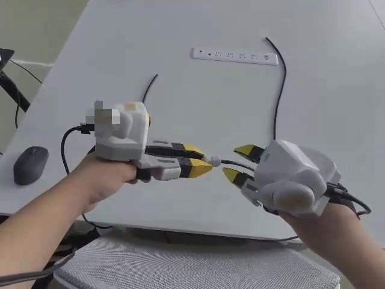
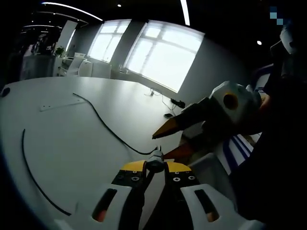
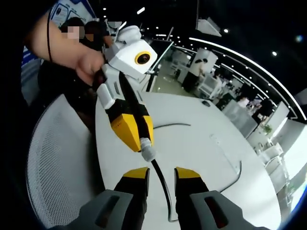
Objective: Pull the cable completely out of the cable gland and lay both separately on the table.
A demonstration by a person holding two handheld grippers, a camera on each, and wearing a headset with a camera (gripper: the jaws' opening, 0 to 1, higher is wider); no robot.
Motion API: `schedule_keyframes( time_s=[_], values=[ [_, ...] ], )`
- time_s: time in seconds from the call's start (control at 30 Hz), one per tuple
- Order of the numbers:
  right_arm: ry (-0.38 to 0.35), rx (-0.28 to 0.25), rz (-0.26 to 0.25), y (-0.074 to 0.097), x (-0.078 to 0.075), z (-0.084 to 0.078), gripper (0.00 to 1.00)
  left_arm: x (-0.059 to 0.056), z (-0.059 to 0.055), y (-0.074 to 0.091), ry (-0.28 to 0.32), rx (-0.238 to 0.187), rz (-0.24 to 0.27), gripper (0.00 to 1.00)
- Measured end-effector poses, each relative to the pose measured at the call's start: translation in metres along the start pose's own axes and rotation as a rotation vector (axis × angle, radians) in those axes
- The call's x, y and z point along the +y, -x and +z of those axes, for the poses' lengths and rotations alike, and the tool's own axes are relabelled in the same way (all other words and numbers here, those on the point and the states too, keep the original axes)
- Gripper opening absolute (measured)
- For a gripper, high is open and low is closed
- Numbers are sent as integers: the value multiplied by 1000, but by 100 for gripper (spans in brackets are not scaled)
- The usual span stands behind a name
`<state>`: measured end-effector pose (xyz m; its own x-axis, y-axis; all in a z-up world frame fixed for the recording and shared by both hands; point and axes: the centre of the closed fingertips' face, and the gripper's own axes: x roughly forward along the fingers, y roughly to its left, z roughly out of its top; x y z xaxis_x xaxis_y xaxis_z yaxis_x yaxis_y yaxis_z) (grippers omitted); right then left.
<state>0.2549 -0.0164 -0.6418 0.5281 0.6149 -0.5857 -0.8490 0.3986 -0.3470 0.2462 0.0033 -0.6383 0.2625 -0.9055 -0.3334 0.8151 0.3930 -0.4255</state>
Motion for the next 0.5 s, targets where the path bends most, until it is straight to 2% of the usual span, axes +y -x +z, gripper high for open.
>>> schedule_keyframes(
  time_s=[0.13,0.27,0.37,0.5],
  values=[
    [31,14,2,-2,2,2,11,-1,0,-1,-4,5,0,15],
    [97,29,11,-5,8,2,7,-1,-1,-2,-8,9,1,15],
    [95,36,12,-5,8,0,2,-1,-1,-3,-9,10,5,15],
    [92,44,13,-6,8,-2,2,0,-2,-4,-18,20,6,15]
  ],
)
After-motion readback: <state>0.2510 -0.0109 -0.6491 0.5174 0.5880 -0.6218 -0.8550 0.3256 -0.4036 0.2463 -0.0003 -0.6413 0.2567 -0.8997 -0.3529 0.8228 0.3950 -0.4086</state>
